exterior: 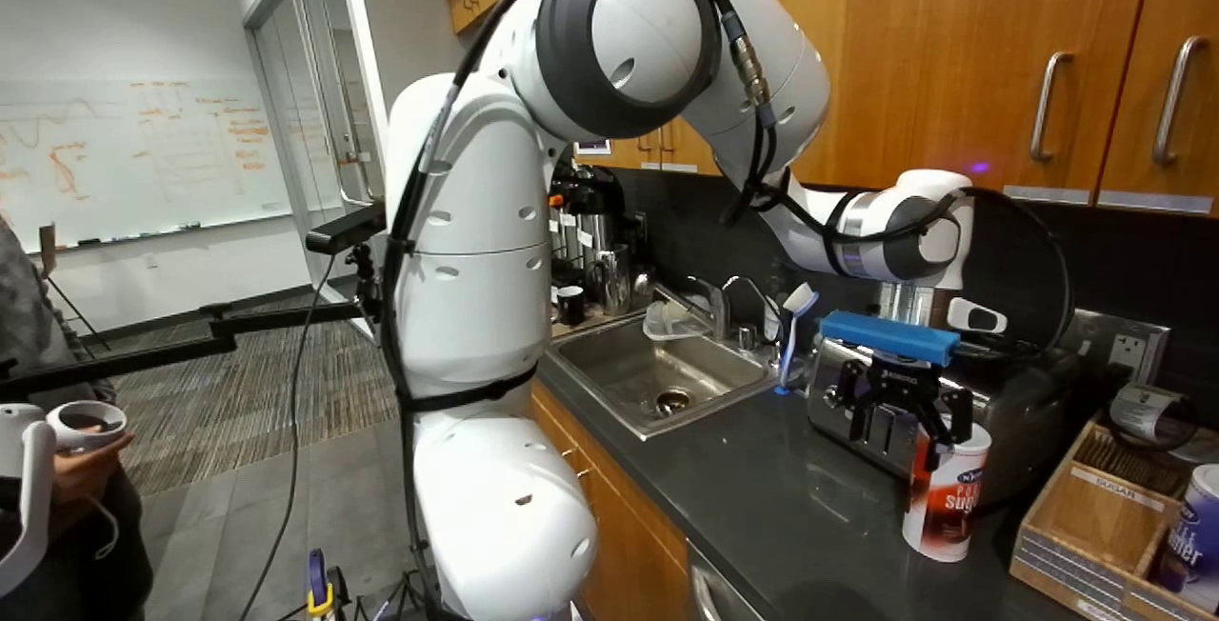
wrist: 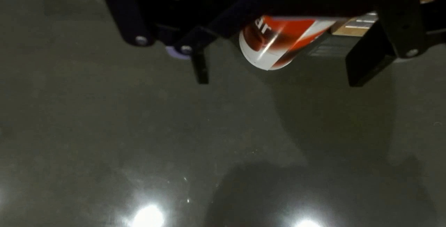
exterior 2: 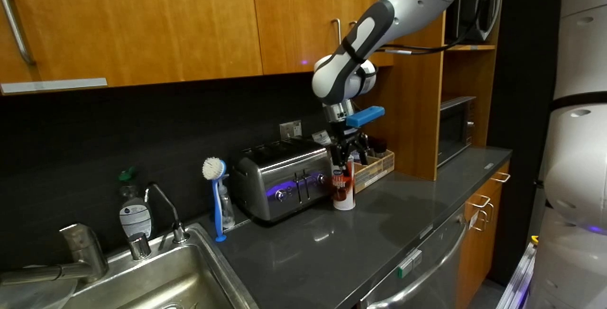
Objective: Put the white container in the box
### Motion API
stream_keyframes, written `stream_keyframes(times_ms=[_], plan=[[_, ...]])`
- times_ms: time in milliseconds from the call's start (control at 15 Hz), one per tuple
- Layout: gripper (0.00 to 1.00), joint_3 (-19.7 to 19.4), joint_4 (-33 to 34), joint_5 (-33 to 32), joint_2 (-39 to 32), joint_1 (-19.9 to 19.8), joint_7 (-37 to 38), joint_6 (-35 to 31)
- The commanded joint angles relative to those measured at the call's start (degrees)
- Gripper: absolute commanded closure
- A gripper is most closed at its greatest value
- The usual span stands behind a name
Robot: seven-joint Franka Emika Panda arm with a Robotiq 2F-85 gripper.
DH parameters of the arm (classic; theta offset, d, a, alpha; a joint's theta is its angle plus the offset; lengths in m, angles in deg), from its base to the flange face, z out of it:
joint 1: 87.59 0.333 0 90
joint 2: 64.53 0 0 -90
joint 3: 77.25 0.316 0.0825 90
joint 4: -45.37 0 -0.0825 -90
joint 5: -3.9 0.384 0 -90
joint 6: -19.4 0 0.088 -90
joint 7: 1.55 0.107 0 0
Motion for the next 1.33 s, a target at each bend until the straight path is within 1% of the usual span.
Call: stream_keyframes(times_ms=[0,200,333,600,867,1267], plan=[[0.0,0.1,-1.31,3.47,1.87,-0.45,1.57,-7.82],[0.0,0.37,-1.98,6.06,3.26,-0.26,1.21,-14.2],[0.0,0.49,-2.92,5.3,4.06,0.03,1.58,-17.85],[0.0,0.2,-5.82,1.23,5.0,-0.1,2.83,-23.14],[0.0,-0.57,-8.86,-6.6,5.15,-0.64,7.45,-27.47],[0.0,-1.35,-10.3,-13.21,6.02,-1.06,12.69,-29.57]])
